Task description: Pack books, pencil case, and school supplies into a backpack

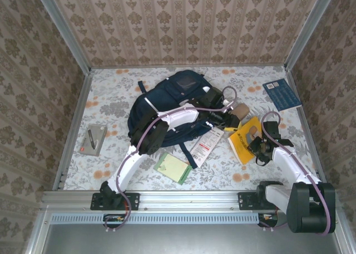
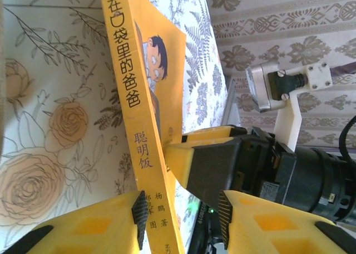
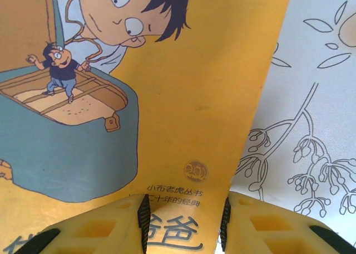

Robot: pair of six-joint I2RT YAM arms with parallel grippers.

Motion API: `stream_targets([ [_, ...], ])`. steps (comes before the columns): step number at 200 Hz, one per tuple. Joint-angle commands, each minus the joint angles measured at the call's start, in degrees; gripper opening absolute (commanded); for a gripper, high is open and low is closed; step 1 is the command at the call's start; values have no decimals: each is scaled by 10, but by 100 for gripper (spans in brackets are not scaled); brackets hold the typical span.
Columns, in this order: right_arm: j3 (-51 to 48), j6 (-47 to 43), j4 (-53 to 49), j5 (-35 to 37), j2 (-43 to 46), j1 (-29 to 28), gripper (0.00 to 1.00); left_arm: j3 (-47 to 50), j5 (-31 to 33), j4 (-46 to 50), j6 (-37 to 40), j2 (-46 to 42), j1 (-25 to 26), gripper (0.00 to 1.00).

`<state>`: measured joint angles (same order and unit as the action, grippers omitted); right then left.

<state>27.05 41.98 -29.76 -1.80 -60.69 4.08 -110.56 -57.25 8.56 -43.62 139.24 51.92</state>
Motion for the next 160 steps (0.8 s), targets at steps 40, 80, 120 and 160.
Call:
stream_targets([
  [40, 25, 9, 75, -62, 11, -12, 40, 56, -30, -158, -102, -7, 44, 42],
  [80, 26, 19, 80, -66, 14, -13, 40, 64, 59, -125, -91, -20, 44, 45],
  [120, 26, 32, 92, -68, 14, -13, 40, 64, 92, -187, -161, -6, 47, 41],
  [160, 27, 43, 115, -68, 16, -13, 41, 64, 74, -216, -238, 8, 58, 40],
])
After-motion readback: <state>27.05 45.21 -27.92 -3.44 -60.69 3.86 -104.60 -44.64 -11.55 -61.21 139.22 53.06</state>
